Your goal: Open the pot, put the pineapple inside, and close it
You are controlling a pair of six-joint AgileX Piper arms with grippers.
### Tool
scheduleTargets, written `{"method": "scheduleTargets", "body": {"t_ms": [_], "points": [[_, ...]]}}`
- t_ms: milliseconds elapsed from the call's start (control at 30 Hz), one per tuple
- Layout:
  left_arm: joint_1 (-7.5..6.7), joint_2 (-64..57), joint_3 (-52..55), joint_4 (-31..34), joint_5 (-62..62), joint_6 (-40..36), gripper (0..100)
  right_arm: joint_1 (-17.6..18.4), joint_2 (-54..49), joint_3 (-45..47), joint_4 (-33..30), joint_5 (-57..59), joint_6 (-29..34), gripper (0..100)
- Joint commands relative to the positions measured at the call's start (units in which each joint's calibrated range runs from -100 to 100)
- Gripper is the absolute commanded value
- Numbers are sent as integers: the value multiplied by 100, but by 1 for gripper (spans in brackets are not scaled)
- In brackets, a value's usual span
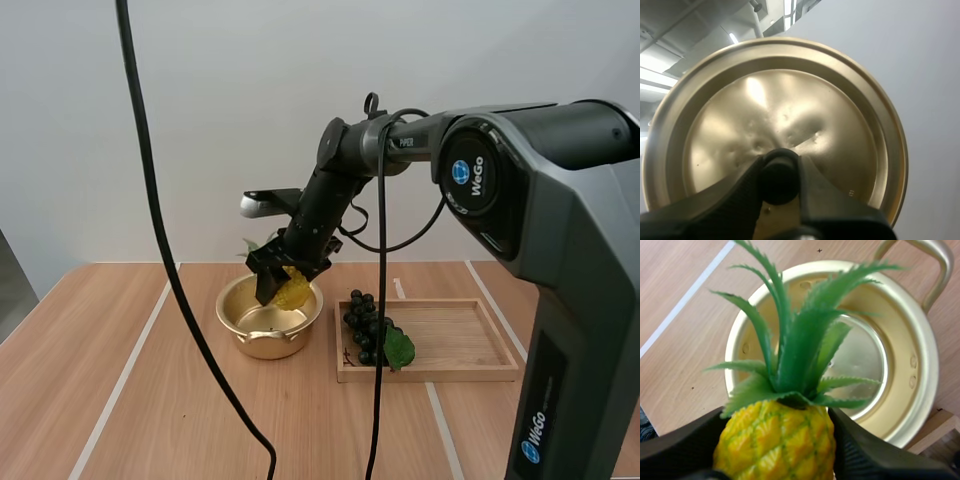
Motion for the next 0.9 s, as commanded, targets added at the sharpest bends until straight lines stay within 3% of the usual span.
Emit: {"method": "scheduleTargets", "body": {"t_ms": [0, 300, 867], "points": [[-7, 11, -40, 19, 3, 2, 0, 5, 27, 61, -7, -327, -93, 0], [-7, 11, -40, 19, 17, 2, 0, 5, 338, 61, -7, -1310, -173, 0], [-7, 51, -40, 19, 335, 2, 0, 5, 921, 61, 92, -1804, -206, 0]]}}
